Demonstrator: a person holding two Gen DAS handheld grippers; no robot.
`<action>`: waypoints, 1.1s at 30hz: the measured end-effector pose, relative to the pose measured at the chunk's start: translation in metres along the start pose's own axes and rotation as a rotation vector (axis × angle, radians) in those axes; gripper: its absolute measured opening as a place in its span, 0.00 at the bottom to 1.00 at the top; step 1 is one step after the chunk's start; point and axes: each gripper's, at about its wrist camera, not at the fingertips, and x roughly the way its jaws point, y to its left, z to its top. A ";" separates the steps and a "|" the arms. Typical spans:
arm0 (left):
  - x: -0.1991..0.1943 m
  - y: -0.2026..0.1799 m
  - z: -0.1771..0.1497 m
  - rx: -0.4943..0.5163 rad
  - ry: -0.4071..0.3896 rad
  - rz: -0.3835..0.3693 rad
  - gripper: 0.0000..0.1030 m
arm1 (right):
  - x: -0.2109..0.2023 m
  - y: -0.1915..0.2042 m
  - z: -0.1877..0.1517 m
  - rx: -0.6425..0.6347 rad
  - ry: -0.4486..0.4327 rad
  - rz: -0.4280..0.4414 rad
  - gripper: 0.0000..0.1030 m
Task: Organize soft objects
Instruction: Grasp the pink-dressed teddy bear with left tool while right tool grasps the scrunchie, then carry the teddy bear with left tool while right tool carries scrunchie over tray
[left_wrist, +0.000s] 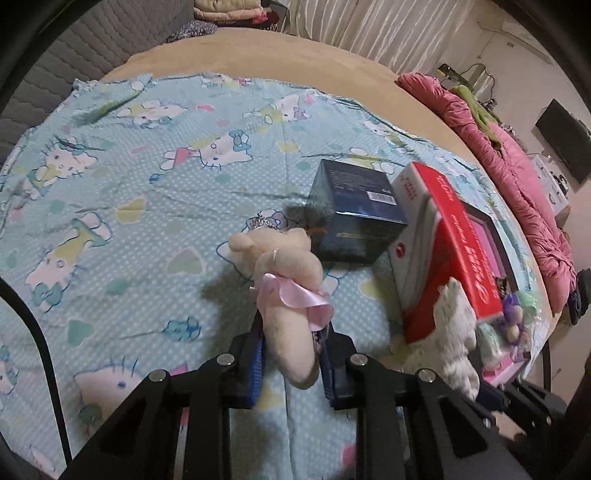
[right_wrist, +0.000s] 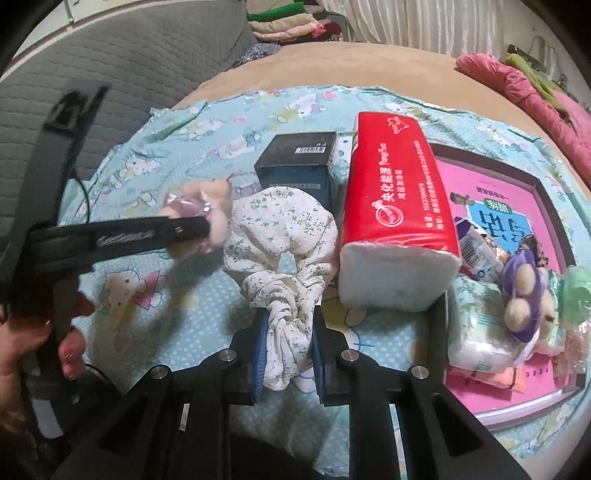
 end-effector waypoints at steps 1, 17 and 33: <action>-0.004 -0.002 -0.003 0.006 -0.007 0.000 0.24 | -0.002 0.001 -0.001 0.001 -0.004 -0.001 0.20; -0.072 -0.042 -0.021 0.087 -0.107 -0.042 0.22 | -0.047 -0.007 0.013 0.022 -0.123 0.014 0.20; -0.110 -0.113 -0.016 0.182 -0.169 -0.089 0.22 | -0.113 -0.063 0.017 0.122 -0.262 -0.050 0.20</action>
